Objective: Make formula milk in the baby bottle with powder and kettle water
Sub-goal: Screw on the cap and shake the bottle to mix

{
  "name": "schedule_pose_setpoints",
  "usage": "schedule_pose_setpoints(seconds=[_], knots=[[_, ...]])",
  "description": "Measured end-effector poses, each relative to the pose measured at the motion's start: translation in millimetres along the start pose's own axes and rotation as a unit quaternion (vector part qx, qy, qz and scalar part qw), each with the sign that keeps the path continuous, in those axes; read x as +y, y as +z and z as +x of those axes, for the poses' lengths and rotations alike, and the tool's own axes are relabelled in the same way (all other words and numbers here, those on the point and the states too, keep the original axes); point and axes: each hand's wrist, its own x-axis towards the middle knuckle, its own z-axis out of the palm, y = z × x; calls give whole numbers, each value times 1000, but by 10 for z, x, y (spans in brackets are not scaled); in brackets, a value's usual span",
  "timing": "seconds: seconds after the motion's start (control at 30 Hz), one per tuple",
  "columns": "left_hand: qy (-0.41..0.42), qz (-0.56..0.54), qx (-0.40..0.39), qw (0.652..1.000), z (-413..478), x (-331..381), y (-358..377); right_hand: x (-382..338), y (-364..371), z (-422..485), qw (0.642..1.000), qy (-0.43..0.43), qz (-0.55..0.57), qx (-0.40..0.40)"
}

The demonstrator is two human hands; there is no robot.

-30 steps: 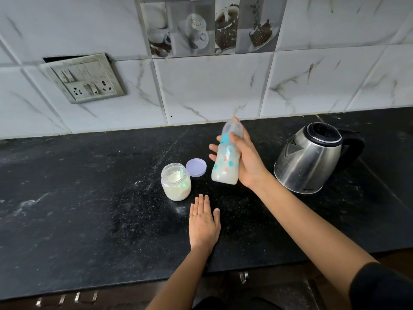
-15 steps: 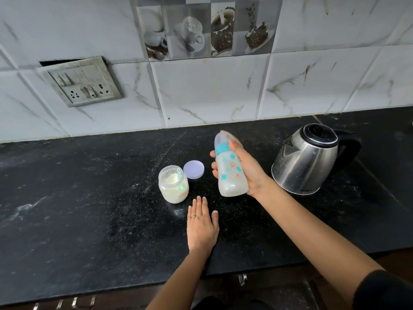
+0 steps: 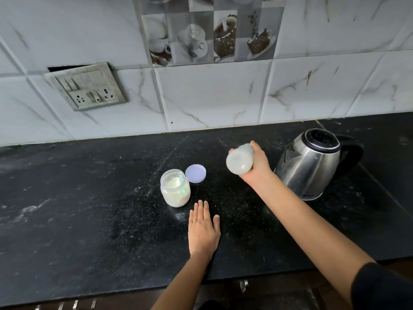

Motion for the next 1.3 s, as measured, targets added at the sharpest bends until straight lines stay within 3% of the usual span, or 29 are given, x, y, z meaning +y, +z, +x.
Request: schedule_pose_setpoints(seconds=[0.1, 0.17, 0.3, 0.43, 0.57, 0.67, 0.73, 0.83, 0.9, 1.03, 1.17, 1.3], knots=[[0, 2, 1, 1000, -1, 7, 8, 84, -61, -107, 986, 100, -112, -76], [1, 3, 4, 1000, 5, 10, 5, 87, -41, -146, 972, 113, -186, -95], [1, 8, 2, 1000, 0, 9, 15, 0, -2, -72, 996, 14, -85, -16], [2, 6, 6, 1000, 6, 10, 25, 80, -112, -165, 985, 89, -114, -97], [3, 3, 6, 1000, 2, 7, 25, 8, -104, -97, 996, 3, -22, -85], [5, 6, 3, 1000, -1, 6, 16, 49, -140, -104, 992, 30, -14, -124], [4, 7, 4, 1000, 2, 10, 14, 39, -165, -82, 990, 1, -36, -133], [0, 7, 1, 1000, 7, 9, 22, -45, -118, -56, 991, -7, 63, -119], [0, 4, 5, 1000, 2, 6, 26, -45, -114, -118, 984, 10, 89, -154], [1, 7, -1, 1000, -1, -1, 20, -7, -93, -231, 969, 15, -93, -228], [3, 1, 2, 1000, -6, 0, 10, -170, 2, -84, 986, -13, 1, -169], [2, 1, 2, 1000, -2, 1, 14, -11, -133, -140, 964, -30, -118, -236]])
